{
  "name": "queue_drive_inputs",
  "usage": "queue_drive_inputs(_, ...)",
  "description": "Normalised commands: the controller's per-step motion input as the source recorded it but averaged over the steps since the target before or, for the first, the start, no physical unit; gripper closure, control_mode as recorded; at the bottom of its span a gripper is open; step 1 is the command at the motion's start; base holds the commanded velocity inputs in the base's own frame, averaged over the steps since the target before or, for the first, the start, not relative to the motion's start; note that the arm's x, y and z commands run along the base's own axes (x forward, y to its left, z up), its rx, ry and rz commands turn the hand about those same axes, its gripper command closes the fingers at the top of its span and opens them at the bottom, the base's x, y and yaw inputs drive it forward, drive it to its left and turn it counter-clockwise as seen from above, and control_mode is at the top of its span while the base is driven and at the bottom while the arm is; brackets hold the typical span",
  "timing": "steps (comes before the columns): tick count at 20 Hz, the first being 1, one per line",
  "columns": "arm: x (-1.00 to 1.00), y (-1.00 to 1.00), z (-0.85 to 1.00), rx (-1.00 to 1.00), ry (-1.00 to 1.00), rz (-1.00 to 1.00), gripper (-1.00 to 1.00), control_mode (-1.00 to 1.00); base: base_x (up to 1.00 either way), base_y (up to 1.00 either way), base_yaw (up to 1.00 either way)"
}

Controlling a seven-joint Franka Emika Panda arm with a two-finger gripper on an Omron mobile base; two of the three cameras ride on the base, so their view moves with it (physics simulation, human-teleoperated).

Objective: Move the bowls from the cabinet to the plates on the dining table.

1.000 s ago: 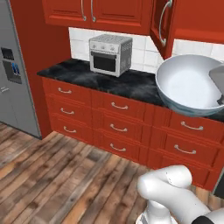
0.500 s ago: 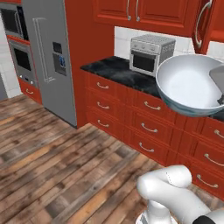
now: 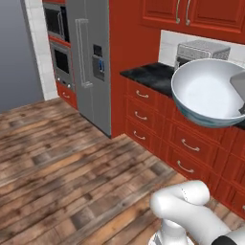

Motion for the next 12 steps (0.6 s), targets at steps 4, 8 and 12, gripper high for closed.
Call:
queue_drive_inputs(4, 0.00, 0.00, 0.00, 0.00, 0.00, 0.00, 1.00, 1.00, 0.36, 0.42, 0.26)
queue_drive_inputs(8, 0.00, 0.00, 0.00, 0.00, 0.00, 0.00, 1.00, 1.00, 0.64, 0.41, 0.18)
queue_drive_inputs(12, 0.00, 0.00, 0.00, 0.00, 0.00, 0.00, 1.00, 1.00, 0.82, 0.40, 0.13)
